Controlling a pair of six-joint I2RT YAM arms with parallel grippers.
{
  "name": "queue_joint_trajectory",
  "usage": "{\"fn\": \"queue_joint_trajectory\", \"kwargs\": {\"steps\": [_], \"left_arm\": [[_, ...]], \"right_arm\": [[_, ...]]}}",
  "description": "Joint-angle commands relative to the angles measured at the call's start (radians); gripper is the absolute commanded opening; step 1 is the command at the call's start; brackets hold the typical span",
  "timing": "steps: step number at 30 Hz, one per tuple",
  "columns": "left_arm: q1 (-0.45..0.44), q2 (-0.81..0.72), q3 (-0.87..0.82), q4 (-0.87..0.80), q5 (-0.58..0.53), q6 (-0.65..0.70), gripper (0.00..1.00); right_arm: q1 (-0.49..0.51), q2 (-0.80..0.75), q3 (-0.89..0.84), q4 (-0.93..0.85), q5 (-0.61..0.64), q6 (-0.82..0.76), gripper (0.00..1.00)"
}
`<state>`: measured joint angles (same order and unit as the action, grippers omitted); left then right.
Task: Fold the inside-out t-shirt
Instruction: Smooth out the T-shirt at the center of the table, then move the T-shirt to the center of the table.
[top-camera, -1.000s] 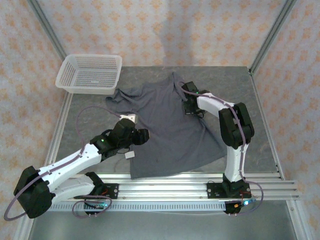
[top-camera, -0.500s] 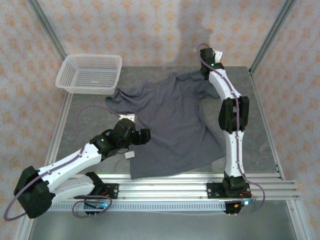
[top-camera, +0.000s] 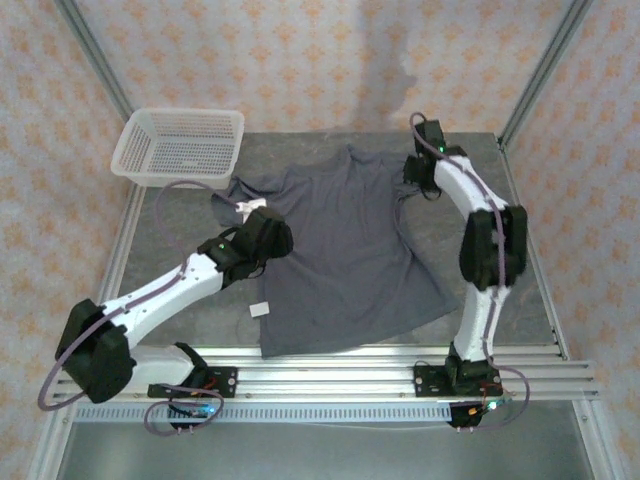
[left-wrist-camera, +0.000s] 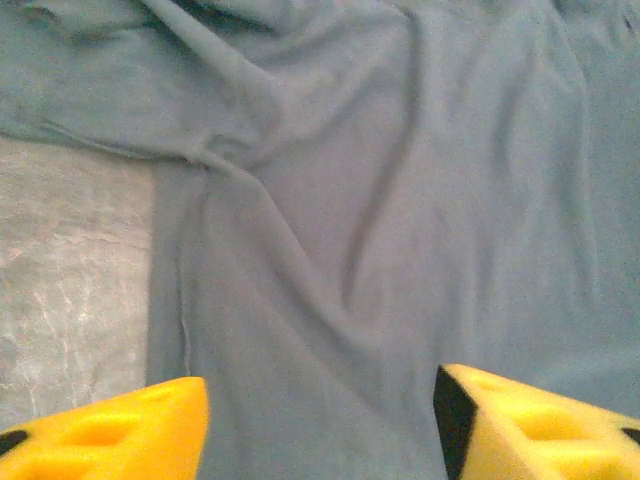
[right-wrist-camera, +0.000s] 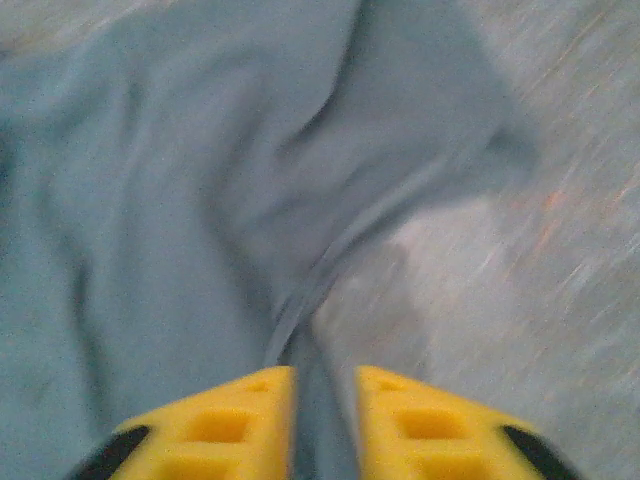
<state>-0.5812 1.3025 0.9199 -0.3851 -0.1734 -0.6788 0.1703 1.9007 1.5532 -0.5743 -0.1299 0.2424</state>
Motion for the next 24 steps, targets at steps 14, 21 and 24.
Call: {"fn": "queue_joint_trajectory", "kwargs": {"steps": [14, 21, 24], "left_arm": [[0.141, 0.585, 0.487, 0.002, -0.073, 0.045, 0.0], [0.15, 0.959, 0.823, -0.091, -0.026, 0.059, 0.0], [0.163, 1.068, 0.94, -0.104, 0.005, 0.06, 0.0]], "right_arm": [[0.05, -0.018, -0.465, 0.404, -0.088, 0.264, 0.0], [-0.008, -0.09, -0.648, 0.512, -0.091, 0.358, 0.0], [-0.008, -0.12, -0.667, 0.497, -0.097, 0.375, 0.0]]}}
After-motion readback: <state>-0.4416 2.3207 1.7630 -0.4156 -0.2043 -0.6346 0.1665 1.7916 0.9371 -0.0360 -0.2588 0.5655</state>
